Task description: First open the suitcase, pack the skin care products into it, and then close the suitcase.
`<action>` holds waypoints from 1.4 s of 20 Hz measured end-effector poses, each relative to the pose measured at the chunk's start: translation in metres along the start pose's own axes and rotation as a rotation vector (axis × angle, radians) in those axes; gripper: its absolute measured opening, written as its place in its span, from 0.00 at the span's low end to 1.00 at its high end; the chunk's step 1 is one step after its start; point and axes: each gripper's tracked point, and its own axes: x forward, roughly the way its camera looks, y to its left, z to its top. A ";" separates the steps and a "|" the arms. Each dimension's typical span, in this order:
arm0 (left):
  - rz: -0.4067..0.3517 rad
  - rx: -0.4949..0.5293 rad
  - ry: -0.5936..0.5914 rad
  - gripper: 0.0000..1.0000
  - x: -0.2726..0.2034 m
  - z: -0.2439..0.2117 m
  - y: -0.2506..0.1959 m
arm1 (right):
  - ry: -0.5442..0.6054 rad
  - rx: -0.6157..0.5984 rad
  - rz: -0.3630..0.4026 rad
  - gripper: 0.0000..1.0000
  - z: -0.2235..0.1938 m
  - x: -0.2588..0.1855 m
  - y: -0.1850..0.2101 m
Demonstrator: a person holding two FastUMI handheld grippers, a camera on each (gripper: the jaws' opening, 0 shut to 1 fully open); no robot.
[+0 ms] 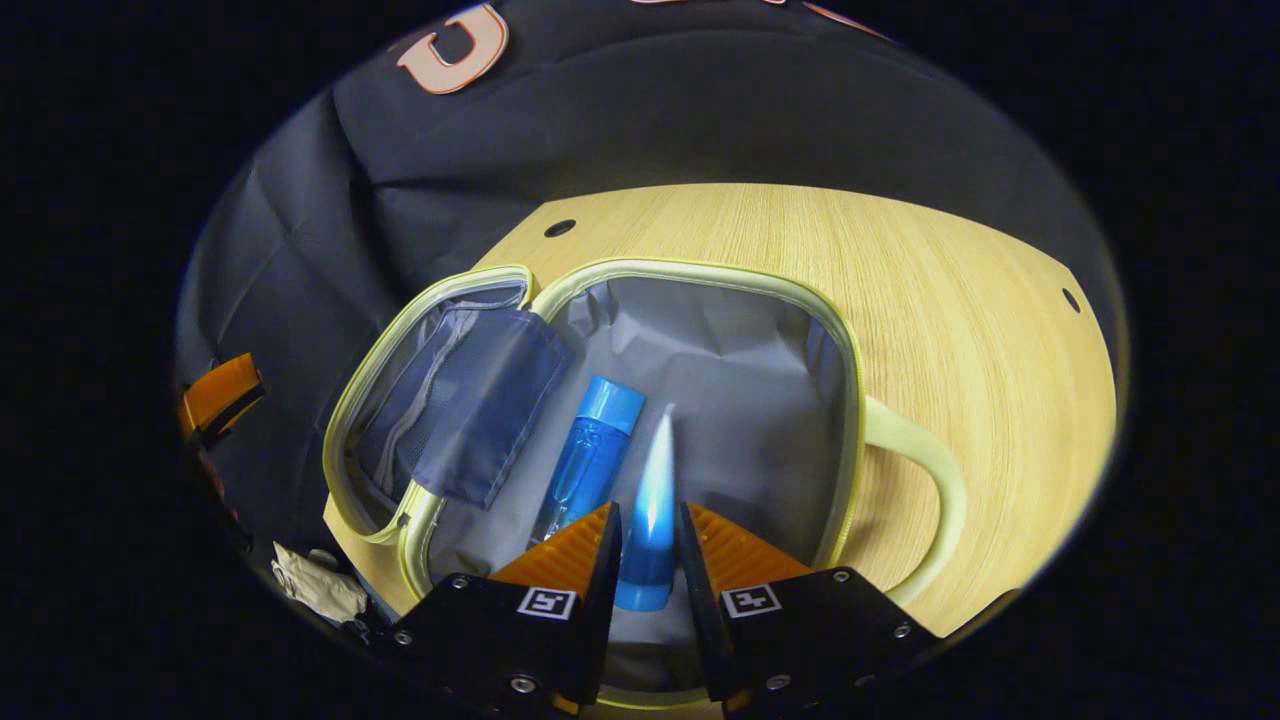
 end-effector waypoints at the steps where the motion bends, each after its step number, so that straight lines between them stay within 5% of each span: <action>1: 0.007 -0.006 -0.003 0.89 0.001 -0.002 0.004 | 0.007 -0.009 -0.012 0.39 -0.001 0.001 -0.004; 9: 0.112 -0.068 -0.012 0.90 0.016 -0.002 0.050 | -0.169 -0.025 -0.051 0.37 0.036 -0.043 -0.021; 10: 0.117 -0.087 -0.007 0.91 0.019 -0.002 0.057 | -0.209 -0.031 -0.063 0.40 0.045 -0.053 -0.026; 15: 0.143 -0.301 0.030 0.92 0.040 -0.017 0.090 | -0.347 -0.071 -0.157 0.83 0.069 -0.094 -0.064; 23: 0.137 -0.621 0.118 0.92 0.083 -0.047 0.125 | -0.518 -0.117 -0.332 0.92 0.093 -0.164 -0.122; 28: 0.149 -0.717 0.170 0.92 0.110 -0.057 0.143 | -0.566 -0.145 -0.380 0.93 0.100 -0.197 -0.127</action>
